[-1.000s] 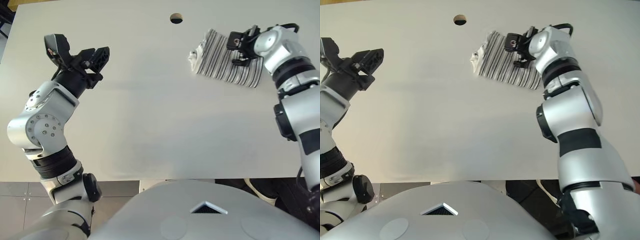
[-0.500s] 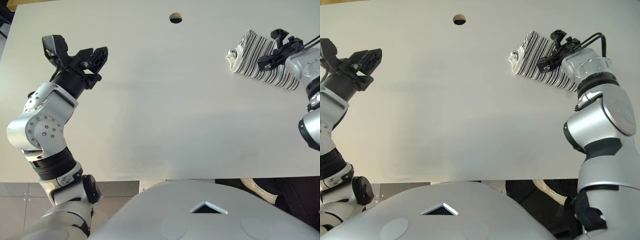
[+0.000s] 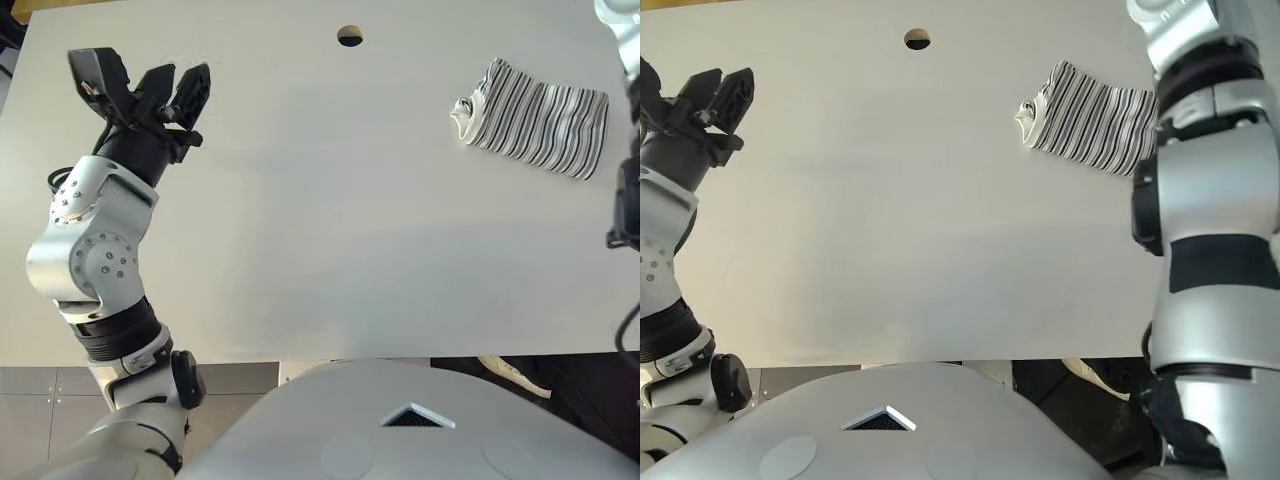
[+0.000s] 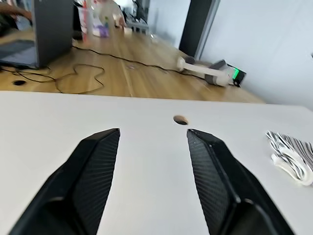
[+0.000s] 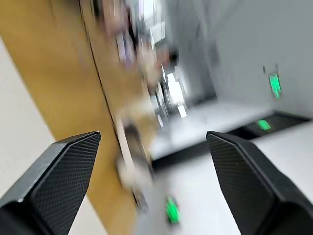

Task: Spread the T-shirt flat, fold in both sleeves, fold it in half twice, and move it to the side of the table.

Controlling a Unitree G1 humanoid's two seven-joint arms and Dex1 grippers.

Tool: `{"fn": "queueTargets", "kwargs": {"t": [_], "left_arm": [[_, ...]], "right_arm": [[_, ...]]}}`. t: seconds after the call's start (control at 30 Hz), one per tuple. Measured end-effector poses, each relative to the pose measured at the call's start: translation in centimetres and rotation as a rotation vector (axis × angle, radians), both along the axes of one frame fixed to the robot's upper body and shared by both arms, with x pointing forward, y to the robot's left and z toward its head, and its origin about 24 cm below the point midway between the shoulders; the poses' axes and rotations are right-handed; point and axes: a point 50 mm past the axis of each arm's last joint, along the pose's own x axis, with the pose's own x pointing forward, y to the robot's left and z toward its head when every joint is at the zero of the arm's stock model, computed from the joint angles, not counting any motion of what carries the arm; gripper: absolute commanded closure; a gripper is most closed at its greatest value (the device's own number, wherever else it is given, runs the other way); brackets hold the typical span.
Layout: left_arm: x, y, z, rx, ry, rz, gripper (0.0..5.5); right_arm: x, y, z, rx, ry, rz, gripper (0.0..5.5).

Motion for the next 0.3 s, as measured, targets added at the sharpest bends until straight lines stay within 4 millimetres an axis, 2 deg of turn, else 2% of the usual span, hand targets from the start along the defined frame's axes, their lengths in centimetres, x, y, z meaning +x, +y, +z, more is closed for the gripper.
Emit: {"fn": "queueTargets", "kwargs": {"t": [0.07,0.13,0.2,0.3], "left_arm": [[0.2,-0.4,0.0,0.063,-0.042,0.011,2.95],[0.8,-1.1,0.5,0.136,-0.120,0.014,2.95],[1.1,-1.9,1.1,0.166,-0.198,0.015,2.95],[1.0,-2.6,1.1,0.157,-0.265,0.014,2.95]], "right_arm": [[-0.7,1.6,-0.8,0.116,0.046,0.132,1.51],[-1.6,2.0,-2.7,0.213,0.119,0.213,1.51],[-2.3,2.5,-4.2,0.290,0.183,0.254,1.51],[-3.0,4.0,-5.4,0.347,0.252,0.293,1.51]]}}
